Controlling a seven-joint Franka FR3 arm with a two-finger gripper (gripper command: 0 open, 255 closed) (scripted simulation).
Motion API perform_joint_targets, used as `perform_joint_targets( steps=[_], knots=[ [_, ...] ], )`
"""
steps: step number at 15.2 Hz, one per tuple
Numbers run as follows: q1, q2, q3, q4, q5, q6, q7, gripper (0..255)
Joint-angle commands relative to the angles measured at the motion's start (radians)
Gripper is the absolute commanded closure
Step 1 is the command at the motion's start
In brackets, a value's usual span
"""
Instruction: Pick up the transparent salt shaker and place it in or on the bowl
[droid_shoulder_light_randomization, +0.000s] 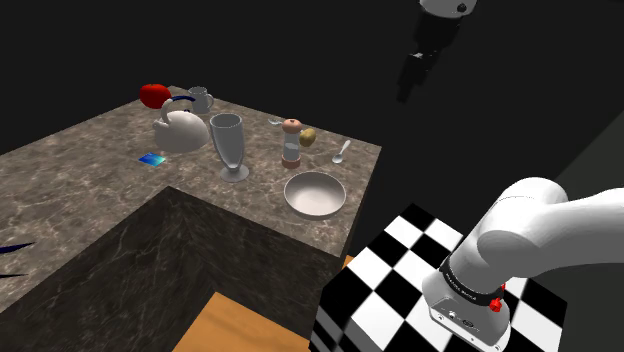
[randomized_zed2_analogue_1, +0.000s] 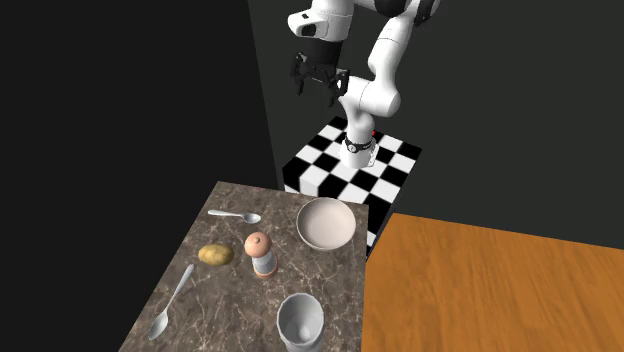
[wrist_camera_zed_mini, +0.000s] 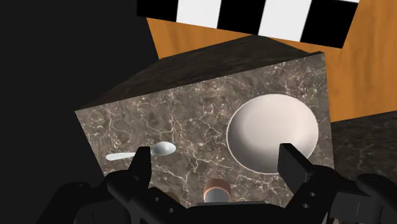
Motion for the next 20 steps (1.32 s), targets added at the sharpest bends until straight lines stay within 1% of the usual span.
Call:
perform_joint_targets(
  steps=[1,5,10,15,20],
  knots=[
    [0.0,0.0,0.0,0.0,0.0,0.0,0.0,0],
    [0.0,0.132,0.012,0.02,0.01,0.103,0.031,0],
    [-0.002,0.311,0.027,0.075,0.017,0.215,0.066,0],
    [-0.003,0.497,0.041,0.164,0.018,0.302,0.1,0],
    [-0.003,0.689,0.053,0.285,0.013,0.362,0.131,0]
  ],
)
